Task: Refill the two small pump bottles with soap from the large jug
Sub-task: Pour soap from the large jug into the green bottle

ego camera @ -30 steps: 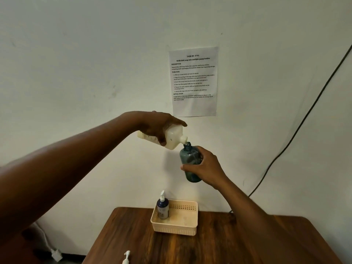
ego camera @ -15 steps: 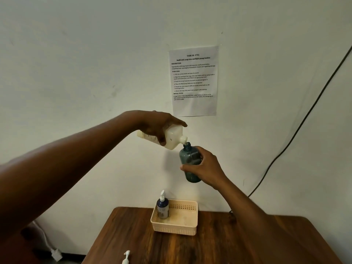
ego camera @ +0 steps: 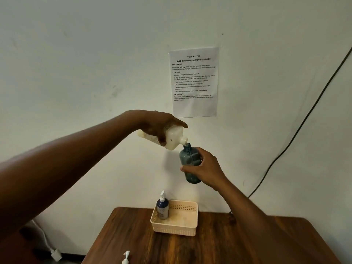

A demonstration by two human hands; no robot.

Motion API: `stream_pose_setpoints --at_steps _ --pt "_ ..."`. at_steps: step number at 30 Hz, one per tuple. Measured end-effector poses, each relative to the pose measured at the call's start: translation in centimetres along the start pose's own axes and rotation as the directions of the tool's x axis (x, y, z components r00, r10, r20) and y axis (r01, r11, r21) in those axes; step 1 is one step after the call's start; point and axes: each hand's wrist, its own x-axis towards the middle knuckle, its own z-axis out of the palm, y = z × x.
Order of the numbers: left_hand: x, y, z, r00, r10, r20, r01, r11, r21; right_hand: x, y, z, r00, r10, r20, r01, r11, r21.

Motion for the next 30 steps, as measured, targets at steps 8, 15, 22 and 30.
stream_pose_setpoints --at_steps 8,15,22,30 --pt "-0.04 0.30 -0.14 1.000 0.006 0.015 -0.006 1.000 0.019 0.02 0.17 0.11 1.000 0.002 -0.002 -0.002 1.000 -0.013" --pt "-0.03 0.47 -0.50 1.000 0.020 0.010 -0.020 1.000 0.013 -0.07 -0.30 -0.13 1.000 -0.001 -0.009 0.000 1.000 -0.019" --pt "-0.17 0.54 -0.61 1.000 0.020 0.012 -0.020 0.999 0.027 -0.17 -0.47 -0.07 1.000 -0.006 -0.012 0.006 1.000 -0.016" --pt "-0.16 0.42 -0.62 1.000 0.018 0.018 -0.019 0.999 0.035 -0.25 -0.65 -0.04 1.000 0.000 -0.007 0.000 1.000 -0.024"
